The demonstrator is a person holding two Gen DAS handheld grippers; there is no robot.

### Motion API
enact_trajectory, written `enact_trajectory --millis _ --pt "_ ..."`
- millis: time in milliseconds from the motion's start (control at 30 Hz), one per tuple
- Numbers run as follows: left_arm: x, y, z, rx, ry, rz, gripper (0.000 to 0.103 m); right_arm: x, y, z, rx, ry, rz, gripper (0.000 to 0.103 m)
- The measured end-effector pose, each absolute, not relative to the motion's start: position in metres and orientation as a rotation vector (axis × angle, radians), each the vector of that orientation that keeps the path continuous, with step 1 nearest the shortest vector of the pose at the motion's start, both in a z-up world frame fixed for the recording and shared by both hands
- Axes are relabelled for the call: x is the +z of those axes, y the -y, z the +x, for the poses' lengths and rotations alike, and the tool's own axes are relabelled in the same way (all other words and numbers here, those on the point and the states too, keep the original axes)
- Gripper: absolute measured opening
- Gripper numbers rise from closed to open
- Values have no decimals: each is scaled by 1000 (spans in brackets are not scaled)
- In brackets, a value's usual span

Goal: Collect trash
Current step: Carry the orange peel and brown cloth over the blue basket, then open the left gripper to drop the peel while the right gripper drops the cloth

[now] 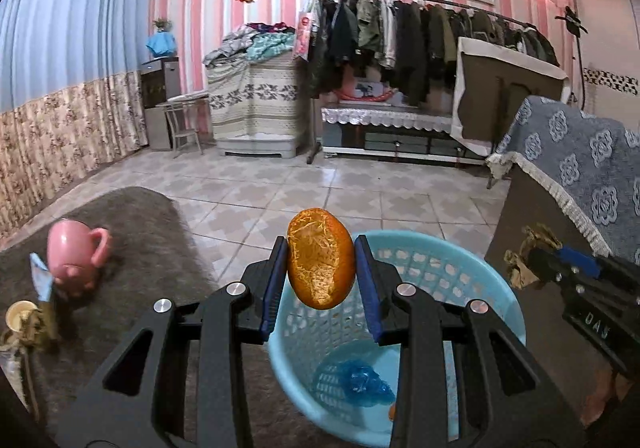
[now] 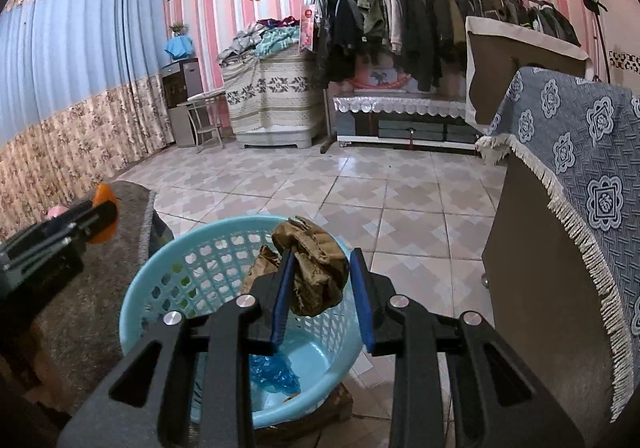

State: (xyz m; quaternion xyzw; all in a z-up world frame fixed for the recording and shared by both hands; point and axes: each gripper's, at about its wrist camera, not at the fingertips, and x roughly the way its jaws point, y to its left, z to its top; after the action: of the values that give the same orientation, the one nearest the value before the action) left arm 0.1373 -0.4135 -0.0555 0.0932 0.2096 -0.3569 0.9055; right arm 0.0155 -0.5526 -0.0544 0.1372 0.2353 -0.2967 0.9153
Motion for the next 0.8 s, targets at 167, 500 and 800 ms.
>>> enact_trajectory --millis 167,500,800 --pt "-71 428 139 -743 -453 241 34 -60 553 21 -621 -500 290 29" --pt "-74 427 155 -733 -484 241 71 -71 547 32 -619 -533 296 29" --pt "-66 392 166 -647 -477 177 87 -78 536 48 -598 -567 272 29"
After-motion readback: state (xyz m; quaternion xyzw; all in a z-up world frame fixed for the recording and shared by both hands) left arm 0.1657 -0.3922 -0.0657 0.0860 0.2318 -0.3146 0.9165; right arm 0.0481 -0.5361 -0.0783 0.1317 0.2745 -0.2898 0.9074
